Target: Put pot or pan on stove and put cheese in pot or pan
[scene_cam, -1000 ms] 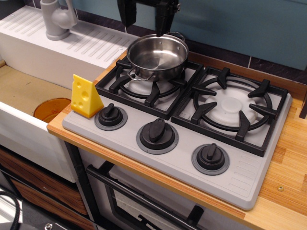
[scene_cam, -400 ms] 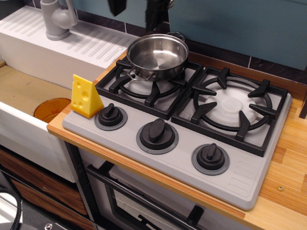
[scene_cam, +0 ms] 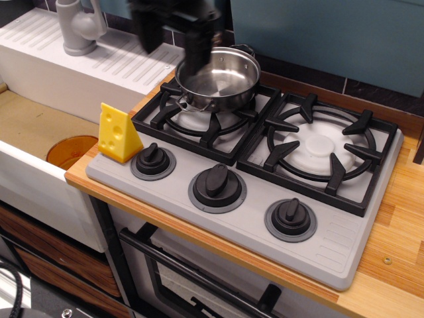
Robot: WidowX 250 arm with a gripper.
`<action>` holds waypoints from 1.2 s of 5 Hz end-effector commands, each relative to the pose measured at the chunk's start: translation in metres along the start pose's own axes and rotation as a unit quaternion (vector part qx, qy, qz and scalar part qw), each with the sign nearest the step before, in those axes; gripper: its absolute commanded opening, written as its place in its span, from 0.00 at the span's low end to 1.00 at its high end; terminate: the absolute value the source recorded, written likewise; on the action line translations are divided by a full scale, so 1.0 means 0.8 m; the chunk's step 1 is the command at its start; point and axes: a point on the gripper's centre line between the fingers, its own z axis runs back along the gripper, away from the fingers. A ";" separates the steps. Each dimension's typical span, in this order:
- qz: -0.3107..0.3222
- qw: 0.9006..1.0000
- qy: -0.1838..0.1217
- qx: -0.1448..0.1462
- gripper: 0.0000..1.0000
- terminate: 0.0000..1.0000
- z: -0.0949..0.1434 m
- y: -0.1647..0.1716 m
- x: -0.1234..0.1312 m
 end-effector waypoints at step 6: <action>0.002 0.990 -0.130 0.048 1.00 0.00 -0.019 0.073 -0.050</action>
